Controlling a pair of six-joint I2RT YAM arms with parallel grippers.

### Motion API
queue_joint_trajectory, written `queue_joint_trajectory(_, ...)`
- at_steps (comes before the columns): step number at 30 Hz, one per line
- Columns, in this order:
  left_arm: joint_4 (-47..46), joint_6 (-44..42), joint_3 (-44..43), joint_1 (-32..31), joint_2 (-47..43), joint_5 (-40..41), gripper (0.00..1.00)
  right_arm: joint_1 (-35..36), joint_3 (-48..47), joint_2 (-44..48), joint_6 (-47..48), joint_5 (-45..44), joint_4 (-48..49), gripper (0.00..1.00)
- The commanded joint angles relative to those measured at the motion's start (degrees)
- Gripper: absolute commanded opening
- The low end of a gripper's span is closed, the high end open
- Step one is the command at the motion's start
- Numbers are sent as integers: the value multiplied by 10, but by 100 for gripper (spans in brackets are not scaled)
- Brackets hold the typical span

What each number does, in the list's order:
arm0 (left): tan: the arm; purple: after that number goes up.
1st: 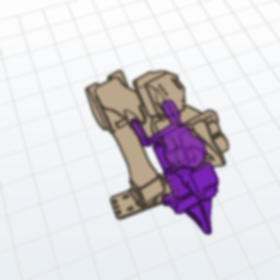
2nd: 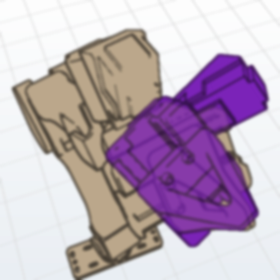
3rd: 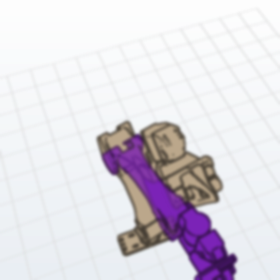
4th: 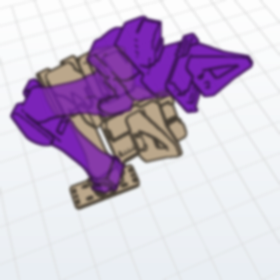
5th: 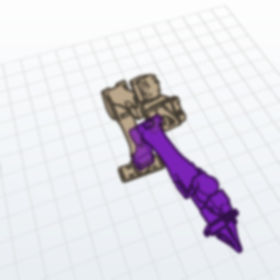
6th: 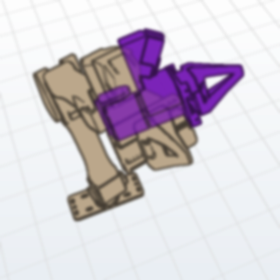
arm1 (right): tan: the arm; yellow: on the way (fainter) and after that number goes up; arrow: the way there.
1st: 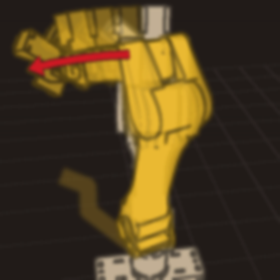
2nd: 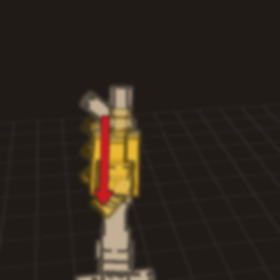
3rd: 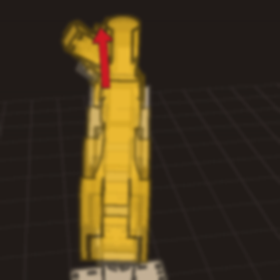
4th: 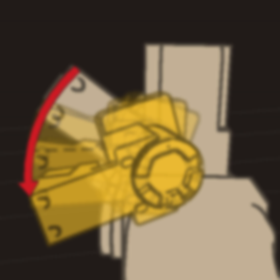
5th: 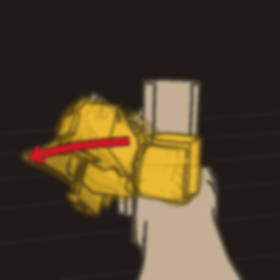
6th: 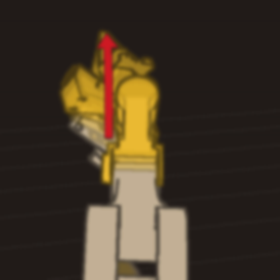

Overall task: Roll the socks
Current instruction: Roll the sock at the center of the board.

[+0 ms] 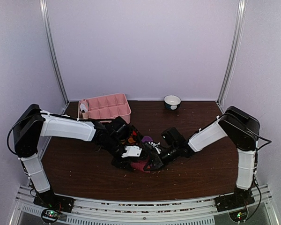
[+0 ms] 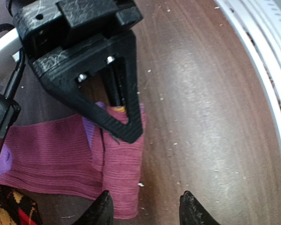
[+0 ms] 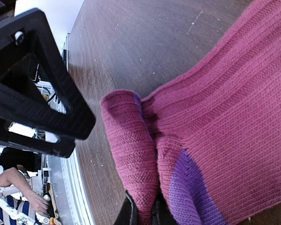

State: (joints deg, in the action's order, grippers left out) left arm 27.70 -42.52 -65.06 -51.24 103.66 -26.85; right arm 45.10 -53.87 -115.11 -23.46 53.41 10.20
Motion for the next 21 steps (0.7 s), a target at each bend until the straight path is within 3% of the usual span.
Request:
queue_joint_trajectory(1,-36,-27,-12,-11,19,42,50,-14,32,-54,-8,-94,-141,0)
queue_joint_trajectory(13,-35,-29,-32,-19,71,52,40,-15,35,-63,-28,-69,-116,0)
queue_joint_trajectory(17,-25,-27,-44,-19,100,65,28,-15,41,-57,-35,-67,-107,1)
queue_joint_trajectory(21,-4,-15,-58,-18,120,80,10,-17,49,-40,-45,-73,-105,17)
